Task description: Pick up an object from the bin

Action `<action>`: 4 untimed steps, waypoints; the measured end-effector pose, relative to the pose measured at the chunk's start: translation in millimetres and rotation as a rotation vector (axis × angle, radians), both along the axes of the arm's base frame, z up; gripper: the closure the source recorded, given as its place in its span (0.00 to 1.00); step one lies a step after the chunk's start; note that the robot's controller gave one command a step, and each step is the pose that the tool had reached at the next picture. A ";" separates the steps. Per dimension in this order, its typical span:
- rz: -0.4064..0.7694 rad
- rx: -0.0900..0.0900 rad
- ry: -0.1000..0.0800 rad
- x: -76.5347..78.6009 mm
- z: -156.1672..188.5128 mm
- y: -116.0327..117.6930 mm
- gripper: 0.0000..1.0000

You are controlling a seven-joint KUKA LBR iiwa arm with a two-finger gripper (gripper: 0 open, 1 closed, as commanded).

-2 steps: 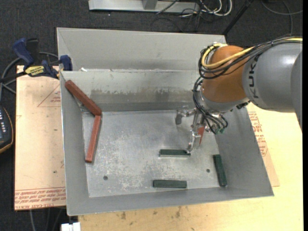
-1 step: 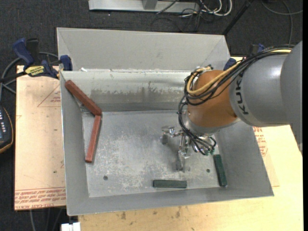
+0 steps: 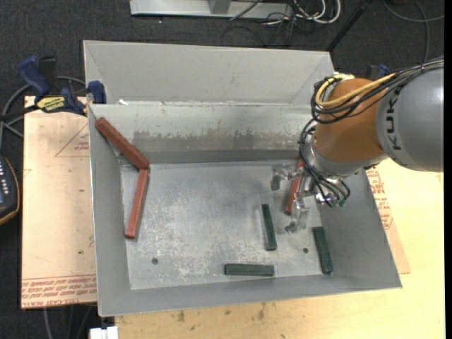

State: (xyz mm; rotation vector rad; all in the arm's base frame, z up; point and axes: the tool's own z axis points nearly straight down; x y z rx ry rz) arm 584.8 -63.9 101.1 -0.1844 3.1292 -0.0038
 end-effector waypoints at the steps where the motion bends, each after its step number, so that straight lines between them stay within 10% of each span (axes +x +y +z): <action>1: 0.222 0.000 0.004 24.9 -31.9 -41.5 0.00; 2: 0.226 0.004 0.002 25.8 -30.5 -38.2 1.00; 3: 0.311 -0.001 -0.002 -28.9 98.0 -44.7 1.00; 4: 0.640 -0.003 -0.002 -46.3 209.4 -15.3 1.00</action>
Offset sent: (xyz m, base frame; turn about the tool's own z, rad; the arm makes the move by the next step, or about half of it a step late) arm 0.0244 -0.0403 -0.0311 -0.2265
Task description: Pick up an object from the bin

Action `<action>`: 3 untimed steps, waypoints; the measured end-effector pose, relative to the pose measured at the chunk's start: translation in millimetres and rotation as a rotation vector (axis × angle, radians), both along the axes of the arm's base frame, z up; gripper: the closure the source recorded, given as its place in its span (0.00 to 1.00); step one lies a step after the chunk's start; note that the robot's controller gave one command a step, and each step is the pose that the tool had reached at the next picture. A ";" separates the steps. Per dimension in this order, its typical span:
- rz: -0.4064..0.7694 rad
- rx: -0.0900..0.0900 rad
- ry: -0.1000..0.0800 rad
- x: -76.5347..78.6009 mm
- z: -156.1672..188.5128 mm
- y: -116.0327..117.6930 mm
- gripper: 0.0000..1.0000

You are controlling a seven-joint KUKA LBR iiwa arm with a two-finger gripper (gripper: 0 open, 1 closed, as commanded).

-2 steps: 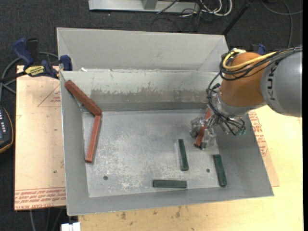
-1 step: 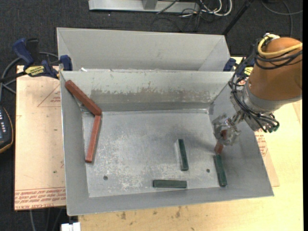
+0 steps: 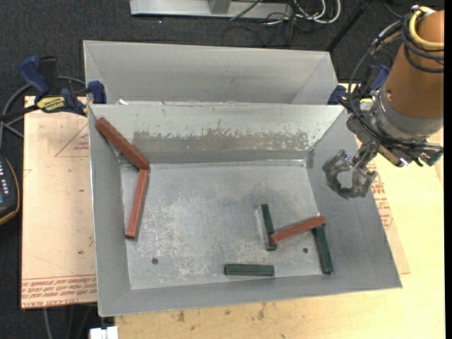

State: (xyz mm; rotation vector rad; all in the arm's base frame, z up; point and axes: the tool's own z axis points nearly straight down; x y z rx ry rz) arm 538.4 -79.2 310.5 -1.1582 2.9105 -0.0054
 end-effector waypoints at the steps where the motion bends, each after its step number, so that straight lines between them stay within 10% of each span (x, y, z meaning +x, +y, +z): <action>1: -0.129 0.002 0.015 1.2 -107.9 -54.9 1.00; 2: -0.127 0.002 0.009 2.2 -103.8 -53.1 0.00; 3: 0.207 0.003 0.014 20.8 -225.0 -7.4 0.00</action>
Offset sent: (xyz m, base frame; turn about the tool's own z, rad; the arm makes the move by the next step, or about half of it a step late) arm 0.0021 -0.0538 -0.1031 0.1257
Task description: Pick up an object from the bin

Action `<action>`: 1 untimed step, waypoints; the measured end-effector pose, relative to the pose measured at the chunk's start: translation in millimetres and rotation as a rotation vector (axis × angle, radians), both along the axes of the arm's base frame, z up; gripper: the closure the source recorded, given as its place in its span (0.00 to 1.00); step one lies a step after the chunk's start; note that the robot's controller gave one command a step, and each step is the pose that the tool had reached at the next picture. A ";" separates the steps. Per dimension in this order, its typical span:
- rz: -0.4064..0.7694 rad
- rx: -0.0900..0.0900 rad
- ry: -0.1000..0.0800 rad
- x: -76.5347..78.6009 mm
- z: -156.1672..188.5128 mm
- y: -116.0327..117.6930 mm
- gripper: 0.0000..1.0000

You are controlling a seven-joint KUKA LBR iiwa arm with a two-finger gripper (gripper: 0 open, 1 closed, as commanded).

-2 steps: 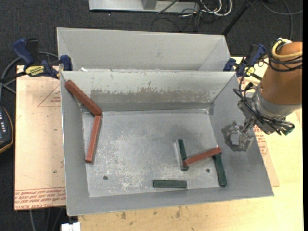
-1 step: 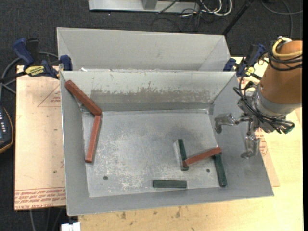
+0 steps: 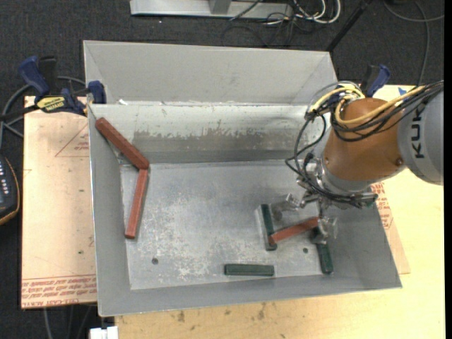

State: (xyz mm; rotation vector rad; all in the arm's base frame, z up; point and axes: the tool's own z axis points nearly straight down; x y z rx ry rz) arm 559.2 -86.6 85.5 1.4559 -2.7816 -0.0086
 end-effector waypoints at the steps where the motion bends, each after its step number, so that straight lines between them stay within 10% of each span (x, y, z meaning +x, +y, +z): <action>1: -0.002 -0.002 -0.005 1.1 2.8 -1.3 1.00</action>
Offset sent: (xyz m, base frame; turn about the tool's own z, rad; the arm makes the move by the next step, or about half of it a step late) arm 0.0000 0.0000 0.0000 0.0000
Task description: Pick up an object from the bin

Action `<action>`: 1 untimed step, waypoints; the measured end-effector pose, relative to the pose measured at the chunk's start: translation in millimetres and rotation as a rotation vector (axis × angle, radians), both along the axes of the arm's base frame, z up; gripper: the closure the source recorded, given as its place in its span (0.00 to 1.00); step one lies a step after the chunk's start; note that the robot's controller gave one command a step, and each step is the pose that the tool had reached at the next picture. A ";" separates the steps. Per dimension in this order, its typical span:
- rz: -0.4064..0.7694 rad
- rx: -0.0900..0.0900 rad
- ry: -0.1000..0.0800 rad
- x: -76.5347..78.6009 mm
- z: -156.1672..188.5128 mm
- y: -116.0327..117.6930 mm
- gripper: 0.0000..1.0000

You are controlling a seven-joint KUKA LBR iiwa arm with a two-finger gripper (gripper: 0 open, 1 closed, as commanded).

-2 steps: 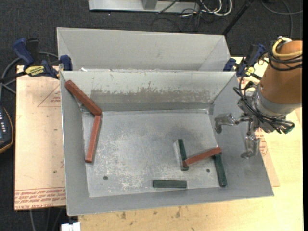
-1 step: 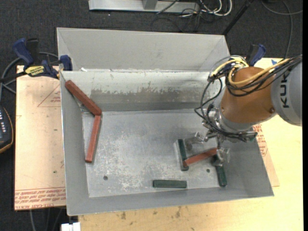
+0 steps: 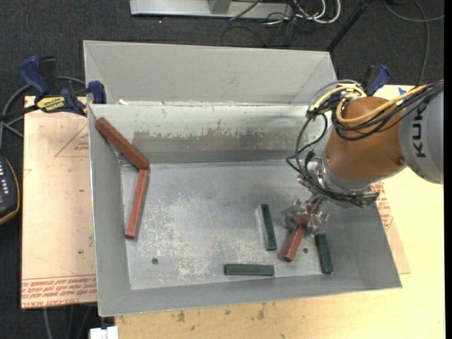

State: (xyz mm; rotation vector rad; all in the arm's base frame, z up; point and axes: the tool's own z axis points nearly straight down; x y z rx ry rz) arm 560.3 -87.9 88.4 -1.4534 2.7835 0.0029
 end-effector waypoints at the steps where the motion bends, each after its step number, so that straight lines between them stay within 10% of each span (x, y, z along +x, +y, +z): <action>1: -0.002 -0.003 -0.011 16.7 136.0 -6.9 1.00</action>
Offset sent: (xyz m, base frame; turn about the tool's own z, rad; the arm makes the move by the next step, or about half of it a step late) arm 0.0139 -0.0072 0.1316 -0.0021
